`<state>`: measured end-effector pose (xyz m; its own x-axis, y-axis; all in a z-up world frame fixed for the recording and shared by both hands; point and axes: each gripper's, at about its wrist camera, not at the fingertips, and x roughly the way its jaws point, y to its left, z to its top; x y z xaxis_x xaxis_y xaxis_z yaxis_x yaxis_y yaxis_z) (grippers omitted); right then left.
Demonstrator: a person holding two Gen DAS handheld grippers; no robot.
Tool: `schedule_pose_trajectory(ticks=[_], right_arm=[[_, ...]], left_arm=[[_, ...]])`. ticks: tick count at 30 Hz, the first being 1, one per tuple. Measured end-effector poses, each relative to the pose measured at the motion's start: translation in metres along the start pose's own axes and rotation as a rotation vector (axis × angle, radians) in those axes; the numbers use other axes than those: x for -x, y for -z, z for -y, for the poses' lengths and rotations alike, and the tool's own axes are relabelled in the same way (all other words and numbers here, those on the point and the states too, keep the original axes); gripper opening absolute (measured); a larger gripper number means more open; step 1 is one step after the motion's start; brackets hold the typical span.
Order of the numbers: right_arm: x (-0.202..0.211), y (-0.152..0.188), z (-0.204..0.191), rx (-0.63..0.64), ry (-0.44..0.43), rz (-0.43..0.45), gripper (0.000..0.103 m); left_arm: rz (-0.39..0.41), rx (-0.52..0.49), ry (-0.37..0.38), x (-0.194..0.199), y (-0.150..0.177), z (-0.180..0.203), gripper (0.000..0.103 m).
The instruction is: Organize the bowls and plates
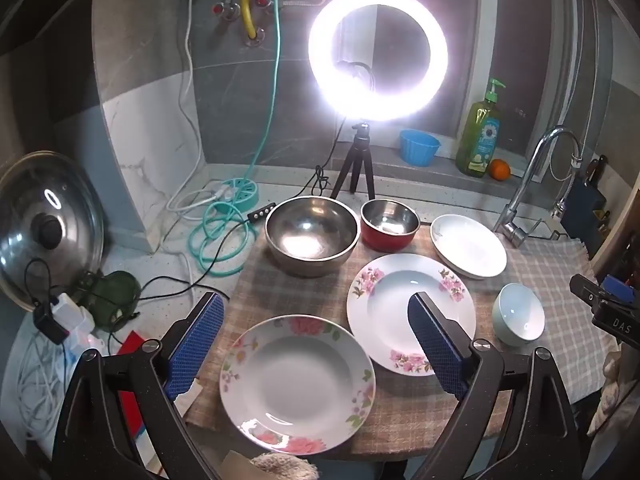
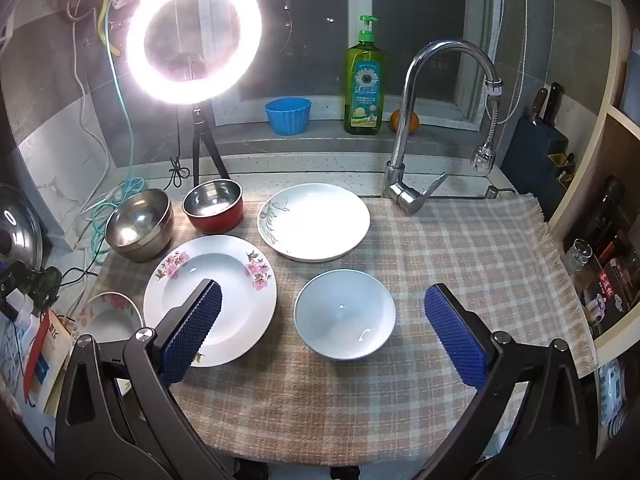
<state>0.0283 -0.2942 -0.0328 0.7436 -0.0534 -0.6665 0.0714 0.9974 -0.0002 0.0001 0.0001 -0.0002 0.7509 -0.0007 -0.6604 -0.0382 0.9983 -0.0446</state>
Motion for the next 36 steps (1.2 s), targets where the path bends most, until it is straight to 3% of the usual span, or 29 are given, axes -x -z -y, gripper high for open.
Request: schedule_pose_trajectory(ticks=[36], right_arm=[[-0.002,-0.003,0.009,-0.011,0.005,0.001,0.103]], left_arm=[[0.009,-0.001,0.013,-0.005,-0.005,0.009,0.094]])
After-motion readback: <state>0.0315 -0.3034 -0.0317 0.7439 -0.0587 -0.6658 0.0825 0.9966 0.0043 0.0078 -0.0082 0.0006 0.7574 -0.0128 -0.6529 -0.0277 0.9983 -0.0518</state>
